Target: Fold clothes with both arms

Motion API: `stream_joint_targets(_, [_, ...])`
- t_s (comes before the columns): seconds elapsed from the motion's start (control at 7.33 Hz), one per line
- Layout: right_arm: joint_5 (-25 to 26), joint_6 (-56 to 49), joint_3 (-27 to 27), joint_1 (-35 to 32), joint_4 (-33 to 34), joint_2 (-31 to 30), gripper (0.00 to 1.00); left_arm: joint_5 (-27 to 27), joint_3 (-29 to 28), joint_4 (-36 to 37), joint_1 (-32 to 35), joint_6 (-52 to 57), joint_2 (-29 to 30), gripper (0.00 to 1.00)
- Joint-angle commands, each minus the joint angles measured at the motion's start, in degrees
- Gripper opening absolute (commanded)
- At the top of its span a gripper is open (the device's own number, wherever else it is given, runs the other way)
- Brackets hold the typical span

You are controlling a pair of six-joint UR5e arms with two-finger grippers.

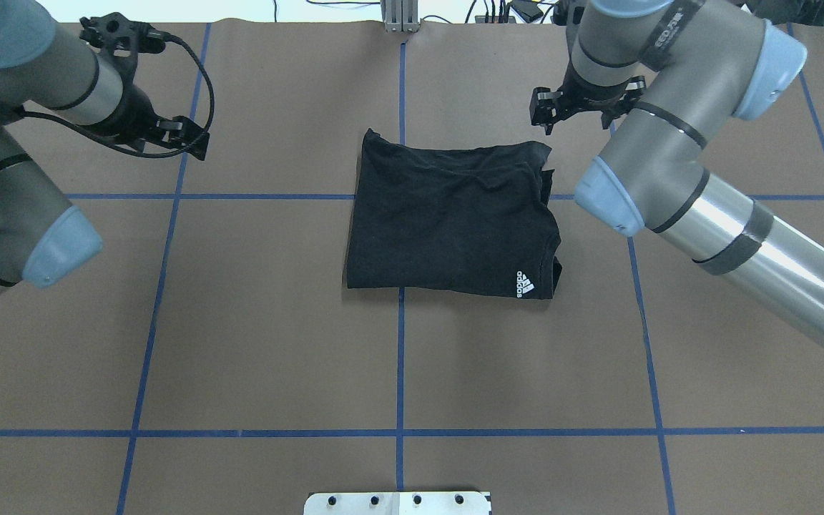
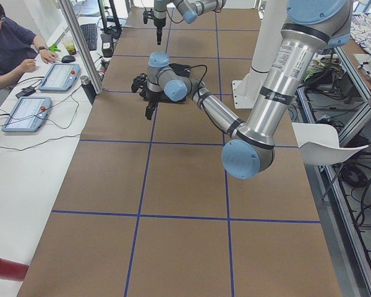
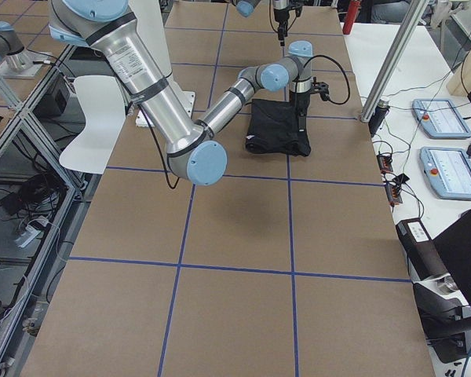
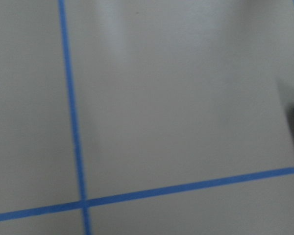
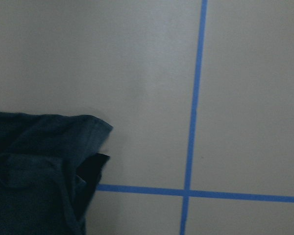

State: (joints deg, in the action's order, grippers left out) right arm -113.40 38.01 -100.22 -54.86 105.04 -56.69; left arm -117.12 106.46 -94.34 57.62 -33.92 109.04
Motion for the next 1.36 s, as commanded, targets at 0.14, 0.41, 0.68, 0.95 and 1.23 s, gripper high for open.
stream_joint_targets(0.14, [-9.6, -20.3, -3.8, -12.5, 1.6, -11.7, 1.0, -9.6, 1.0, 2.8, 16.8, 12.2, -13.9, 1.0])
stream_joint_targets(0.41, [-12.3, -31.6, -3.7, -19.4, 1.6, -18.8, 1.0, -8.9, -1.5, 2.8, 21.2, 15.5, -17.8, 1.0])
stream_joint_targets(0.68, [-13.6, -38.7, -3.7, -23.8, 0.7, -24.5, 1.0, -9.3, -2.1, 2.8, 26.9, 30.5, -22.3, 1.0])
stream_joint_targets(0.95, [-16.5, -39.5, -3.2, -27.5, -9.1, -34.1, 1.0, -9.7, -2.8, 2.7, 30.7, 38.6, -25.9, 1.0])
stream_joint_targets(1.23, [-17.2, -39.2, -3.3, -30.6, -11.3, -36.5, 1.0, -11.0, -2.9, 4.8, 30.8, 38.8, -25.9, 1.0])
